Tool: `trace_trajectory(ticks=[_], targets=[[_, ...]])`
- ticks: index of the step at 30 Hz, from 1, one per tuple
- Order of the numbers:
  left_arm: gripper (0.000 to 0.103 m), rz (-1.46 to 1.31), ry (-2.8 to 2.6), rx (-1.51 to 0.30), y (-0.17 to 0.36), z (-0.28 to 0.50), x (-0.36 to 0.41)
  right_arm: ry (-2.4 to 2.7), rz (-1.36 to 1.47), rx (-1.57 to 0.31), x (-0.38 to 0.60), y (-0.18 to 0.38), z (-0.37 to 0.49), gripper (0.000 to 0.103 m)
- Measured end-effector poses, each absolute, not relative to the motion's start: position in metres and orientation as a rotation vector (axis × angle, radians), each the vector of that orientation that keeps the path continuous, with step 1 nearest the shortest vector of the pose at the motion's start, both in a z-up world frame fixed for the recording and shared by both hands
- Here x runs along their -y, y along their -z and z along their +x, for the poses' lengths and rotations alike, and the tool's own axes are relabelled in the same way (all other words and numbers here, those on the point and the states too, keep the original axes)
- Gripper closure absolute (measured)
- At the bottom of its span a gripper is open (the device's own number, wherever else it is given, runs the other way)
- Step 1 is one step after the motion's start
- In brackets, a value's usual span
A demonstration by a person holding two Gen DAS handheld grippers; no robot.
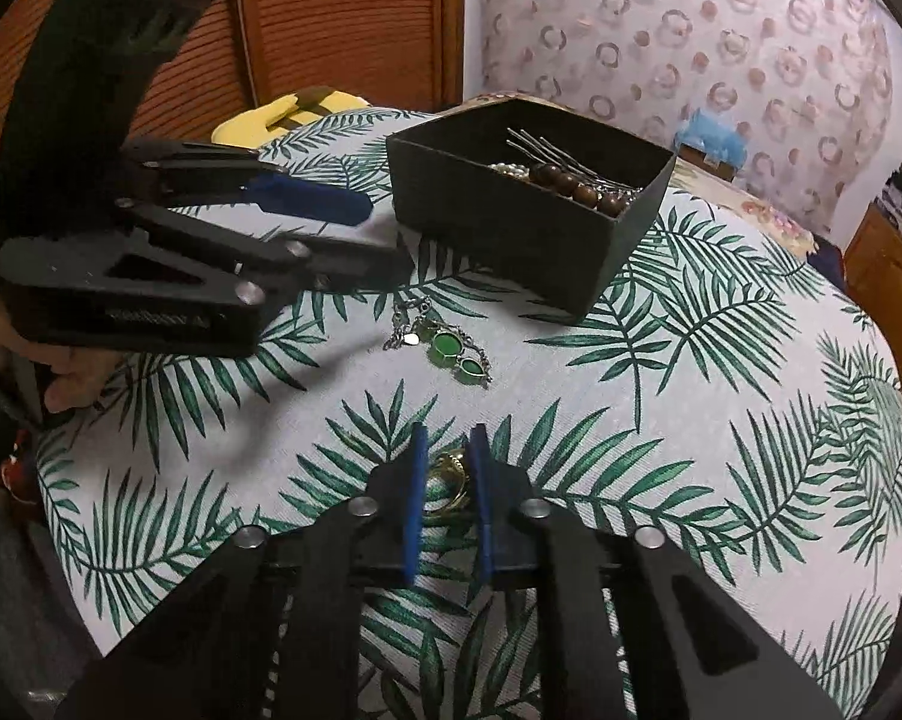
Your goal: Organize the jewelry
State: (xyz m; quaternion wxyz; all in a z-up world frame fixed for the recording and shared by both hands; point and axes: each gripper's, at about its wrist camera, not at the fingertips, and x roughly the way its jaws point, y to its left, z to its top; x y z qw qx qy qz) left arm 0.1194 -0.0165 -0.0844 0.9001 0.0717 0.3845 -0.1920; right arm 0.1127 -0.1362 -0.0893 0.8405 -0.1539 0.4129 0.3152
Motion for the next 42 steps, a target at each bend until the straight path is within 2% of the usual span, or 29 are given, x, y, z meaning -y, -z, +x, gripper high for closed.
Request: trace_trajectory(ticks=[11,15,17,20,24,32,42], targets=[[0.055,0.181,0.461,-0.847,0.101,0.124,0.035,-0.613,-0.278,-0.838,0.167,0.079,0.116,0.09],[0.06,0.203,0.471,-0.853,0.102,0.126,0.042,-0.606,-0.265,-0.829,0.172,0.076,0.119,0.09],[0.067,0.205,0.477,-0.851,0.102,0.126,0.043,-0.605,-0.261,-0.824,0.173,0.073,0.118,0.09],[0.086,0.208,0.468,-0.85,0.102,0.128,0.042,-0.611,-0.258,-0.815,0.173,0.07,0.118,0.09],[0.091,0.184,0.483,-0.848,0.101,0.127,0.038,-0.612,-0.257,-0.809,0.172,0.068,0.119,0.09],[0.093,0.138,0.45,-0.82,0.088,0.125,0.026,-0.608,-0.256,-0.794,0.171,0.061,0.124,0.09],[0.093,0.094,0.424,-0.727,0.044,0.13,0.01,-0.597,-0.221,-0.721,0.161,0.028,0.154,0.09]])
